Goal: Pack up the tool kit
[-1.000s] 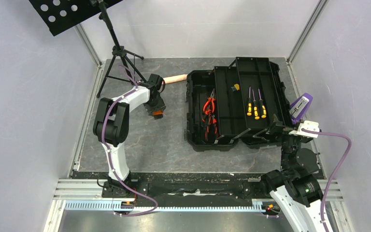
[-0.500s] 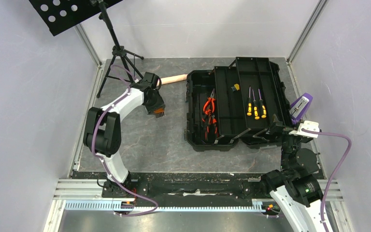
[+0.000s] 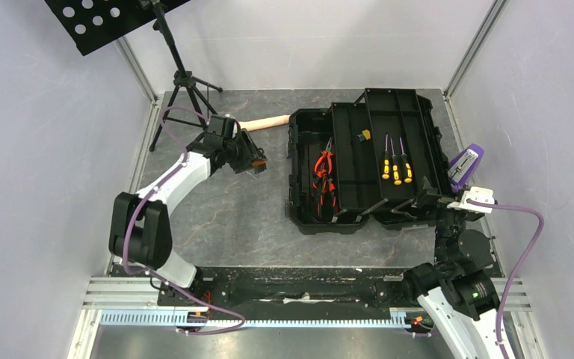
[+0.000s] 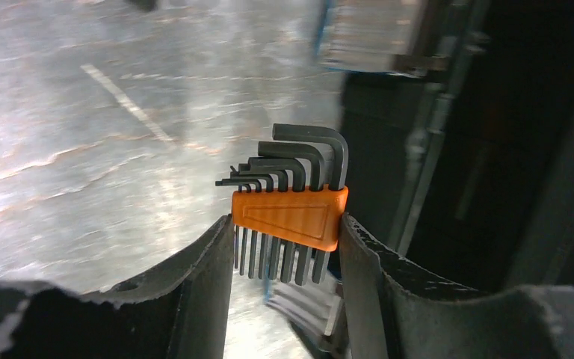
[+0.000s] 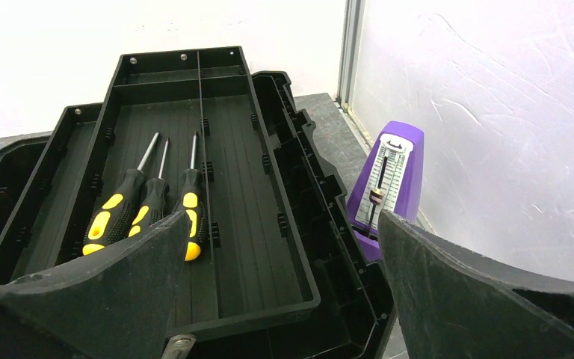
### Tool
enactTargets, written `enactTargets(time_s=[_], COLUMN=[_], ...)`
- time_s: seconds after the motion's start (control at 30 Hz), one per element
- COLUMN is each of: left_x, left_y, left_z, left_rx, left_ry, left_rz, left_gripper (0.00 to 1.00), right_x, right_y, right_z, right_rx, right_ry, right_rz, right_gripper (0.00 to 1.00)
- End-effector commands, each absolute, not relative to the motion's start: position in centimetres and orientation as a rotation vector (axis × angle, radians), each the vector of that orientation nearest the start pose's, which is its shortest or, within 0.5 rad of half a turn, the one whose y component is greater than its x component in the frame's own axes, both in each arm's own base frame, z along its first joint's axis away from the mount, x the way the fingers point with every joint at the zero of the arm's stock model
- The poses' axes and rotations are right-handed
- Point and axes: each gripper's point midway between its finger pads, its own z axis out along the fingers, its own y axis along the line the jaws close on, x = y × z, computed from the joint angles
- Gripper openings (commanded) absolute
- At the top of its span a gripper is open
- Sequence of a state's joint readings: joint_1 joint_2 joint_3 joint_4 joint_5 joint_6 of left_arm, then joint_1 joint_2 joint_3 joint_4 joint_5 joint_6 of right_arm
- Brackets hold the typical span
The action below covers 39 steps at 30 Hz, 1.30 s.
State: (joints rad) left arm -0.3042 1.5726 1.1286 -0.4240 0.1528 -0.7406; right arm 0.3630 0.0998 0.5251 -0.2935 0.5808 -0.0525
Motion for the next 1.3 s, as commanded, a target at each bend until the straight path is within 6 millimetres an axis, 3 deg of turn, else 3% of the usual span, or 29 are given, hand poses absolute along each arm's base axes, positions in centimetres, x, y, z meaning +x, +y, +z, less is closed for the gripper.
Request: enactTargets(time_s=[0.0, 0.3, 0.47, 0.73, 0.97, 1.07, 1.13, 1.27], left_x=[37.9, 36.1, 34.6, 32.5, 32.5, 32.6, 33.4, 34.5], left_y=[-21.5, -28.2, -33.2, -41.3, -45.8, -44.9, -42.1, -35.7], left_z=[19.4, 26.4, 28.6, 28.8, 27.2, 27.1, 26.6, 24.5], left_rx=[-0.401, -0.246, -0.162, -0.069, -0.093, -0.079, -0.112, -0.102], left_ry=[2.241, 2.061, 2.032, 2.066, 2.109, 2.135, 2.134, 2.236], left_rz=[-1.017, -1.305, -1.415, -1.538, -1.585, -1.552, -1.408, -0.928], left_gripper=[0.34, 0.34, 0.34, 0.34, 0.34, 0.34, 0.35, 0.41], right_x=[20.2, 20.2, 20.0, 19.9, 19.7, 19.5, 19.5, 19.8], right_y=[-2.7, -2.6, -2.8, -2.9, -3.2, -3.3, -3.3, -2.9], right_z=[29.3, 29.4, 29.7, 29.8, 29.9, 30.1, 30.4, 30.4], right_rx=[0.192, 0.192, 0.196, 0.197, 0.202, 0.203, 0.194, 0.185], right_ry=[1.413, 1.413, 1.406, 1.406, 1.404, 1.402, 1.403, 1.408], right_rz=[-0.136, -0.133, -0.136, -0.141, -0.153, -0.160, -0.166, -0.146], right_gripper=[0.98, 0.98, 0.98, 0.98, 0.98, 0.98, 0.98, 0.98])
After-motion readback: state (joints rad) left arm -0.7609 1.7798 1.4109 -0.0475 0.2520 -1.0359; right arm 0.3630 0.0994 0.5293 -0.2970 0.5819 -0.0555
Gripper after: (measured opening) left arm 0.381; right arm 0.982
